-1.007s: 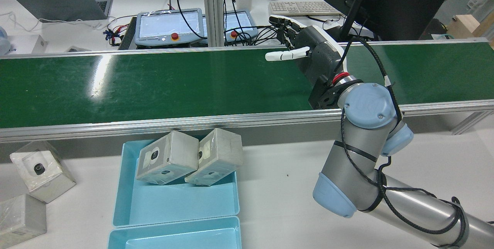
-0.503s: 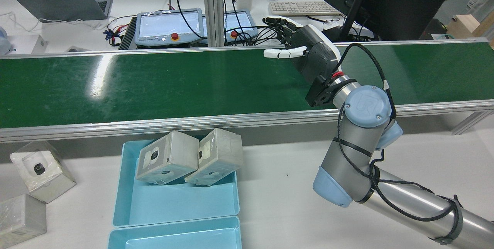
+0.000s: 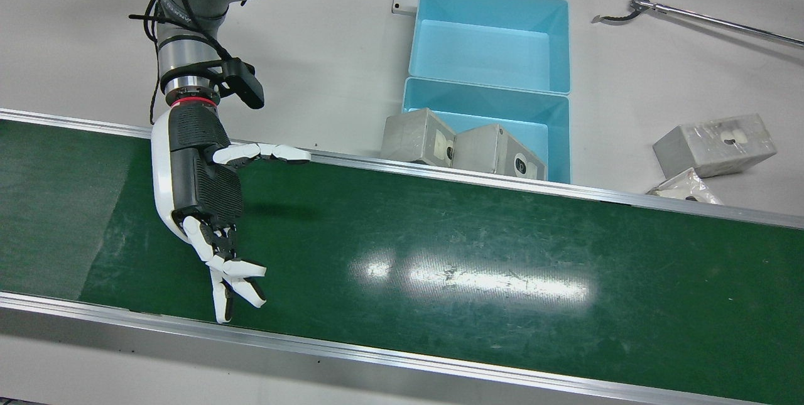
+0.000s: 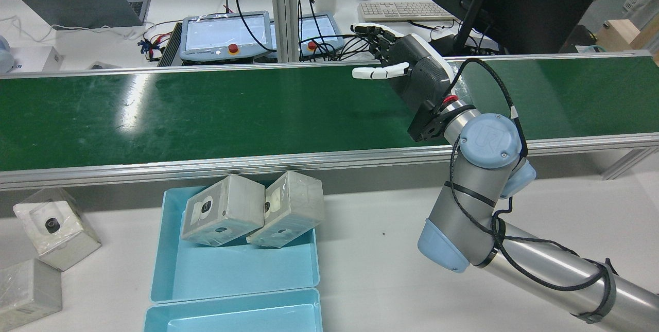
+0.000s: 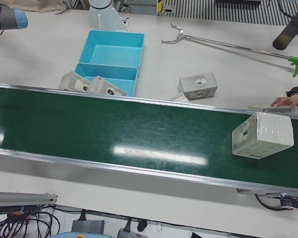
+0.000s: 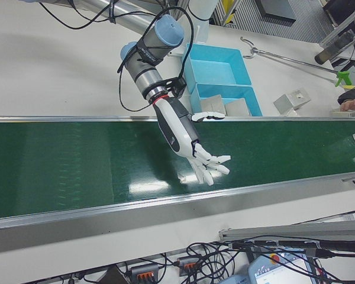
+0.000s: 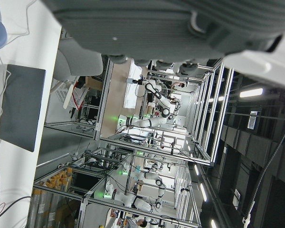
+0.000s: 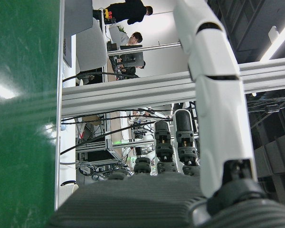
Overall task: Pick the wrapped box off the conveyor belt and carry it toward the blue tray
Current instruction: 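Raise the right hand above the conveyor belt and open its fingers, then lower the open right hand toward the belt surface beside the belt path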
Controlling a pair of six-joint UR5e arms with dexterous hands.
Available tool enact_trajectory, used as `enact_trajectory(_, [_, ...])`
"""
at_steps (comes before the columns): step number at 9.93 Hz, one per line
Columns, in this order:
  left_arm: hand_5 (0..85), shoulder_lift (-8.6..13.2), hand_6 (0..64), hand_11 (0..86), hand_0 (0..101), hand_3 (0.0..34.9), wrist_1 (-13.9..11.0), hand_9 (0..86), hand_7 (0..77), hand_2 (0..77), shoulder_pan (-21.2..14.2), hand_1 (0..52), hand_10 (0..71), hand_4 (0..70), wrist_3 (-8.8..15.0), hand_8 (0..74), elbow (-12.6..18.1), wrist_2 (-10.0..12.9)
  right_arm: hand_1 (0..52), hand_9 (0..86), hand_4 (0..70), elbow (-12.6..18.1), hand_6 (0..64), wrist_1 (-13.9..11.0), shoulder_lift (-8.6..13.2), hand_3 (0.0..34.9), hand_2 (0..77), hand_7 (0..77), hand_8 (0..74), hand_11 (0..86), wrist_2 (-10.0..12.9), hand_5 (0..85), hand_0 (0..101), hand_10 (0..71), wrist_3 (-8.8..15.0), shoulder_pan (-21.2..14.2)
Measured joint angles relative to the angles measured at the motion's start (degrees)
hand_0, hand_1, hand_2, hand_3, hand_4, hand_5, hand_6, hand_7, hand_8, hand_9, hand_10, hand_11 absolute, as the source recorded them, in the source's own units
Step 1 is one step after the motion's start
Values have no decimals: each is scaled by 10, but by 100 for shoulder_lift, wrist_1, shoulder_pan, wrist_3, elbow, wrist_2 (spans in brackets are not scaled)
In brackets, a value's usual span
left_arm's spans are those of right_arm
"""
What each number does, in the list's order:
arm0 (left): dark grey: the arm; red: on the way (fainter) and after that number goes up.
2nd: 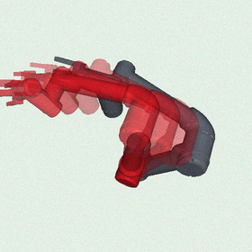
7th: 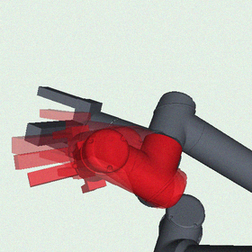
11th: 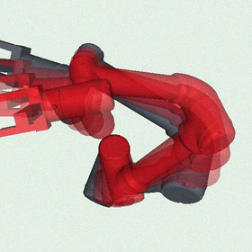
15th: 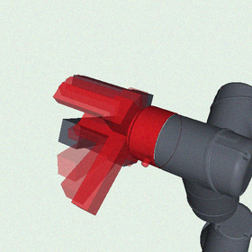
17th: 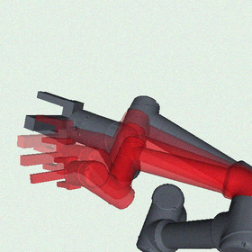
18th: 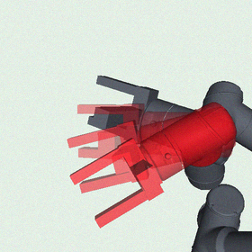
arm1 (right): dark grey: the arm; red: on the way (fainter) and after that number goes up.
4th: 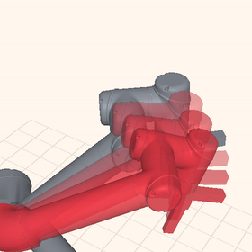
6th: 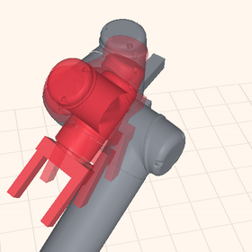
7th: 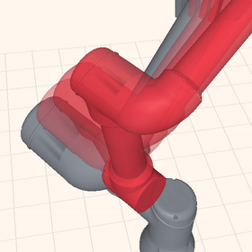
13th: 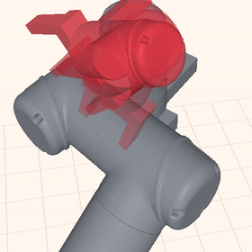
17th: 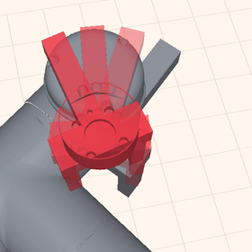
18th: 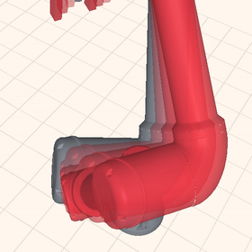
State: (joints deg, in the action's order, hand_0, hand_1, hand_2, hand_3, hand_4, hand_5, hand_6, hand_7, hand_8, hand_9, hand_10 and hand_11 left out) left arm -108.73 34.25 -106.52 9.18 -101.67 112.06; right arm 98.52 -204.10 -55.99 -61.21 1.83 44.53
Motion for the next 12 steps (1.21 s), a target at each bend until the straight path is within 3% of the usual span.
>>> enact_trajectory(6, [11, 0, 5, 5, 0, 0, 0, 5, 0, 5, 0, 0, 0, 0, 0, 5, 0, 0, 213, 54, 158, 3, 87, -86, 38, 4, 180, 114, 33, 5, -147, 300, 525, 0, -1, 175])
enact_trajectory(9, [11, 0, 5, 5, 0, 0, 0, 5, 5, 5, 0, 0, 5, 0, 0, 5, 0, 0, 213, 54, 169, 134, 87, -382, 247, 1, 191, 125, 33, 5, -415, 300, 533, 0, -12, 532])
enact_trajectory(12, [11, 0, 5, 5, 0, 0, 0, 5, 0, 11, 0, 0, 5, 0, 0, 5, 0, 0, 229, 54, 153, 159, 76, -567, 298, 2, 202, 109, 16, 5, -441, 311, 534, 0, -37, 430])
